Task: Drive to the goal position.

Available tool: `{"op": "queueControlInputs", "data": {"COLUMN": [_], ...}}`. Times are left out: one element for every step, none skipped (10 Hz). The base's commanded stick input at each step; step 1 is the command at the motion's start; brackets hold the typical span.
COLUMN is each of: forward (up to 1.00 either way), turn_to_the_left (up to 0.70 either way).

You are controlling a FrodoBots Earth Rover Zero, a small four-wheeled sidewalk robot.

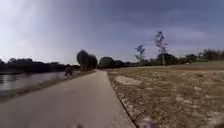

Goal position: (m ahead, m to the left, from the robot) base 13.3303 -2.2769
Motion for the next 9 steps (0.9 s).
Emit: {"op": "queueControlInputs", "data": {"forward": [1.00,1.00,1.00,1.00,1.00,1.00,1.00,1.00,1.00], "turn_to_the_left": [0.39,0.40,0.40,0.40,0.40,0.40,0.40,0.40,0.37]}}
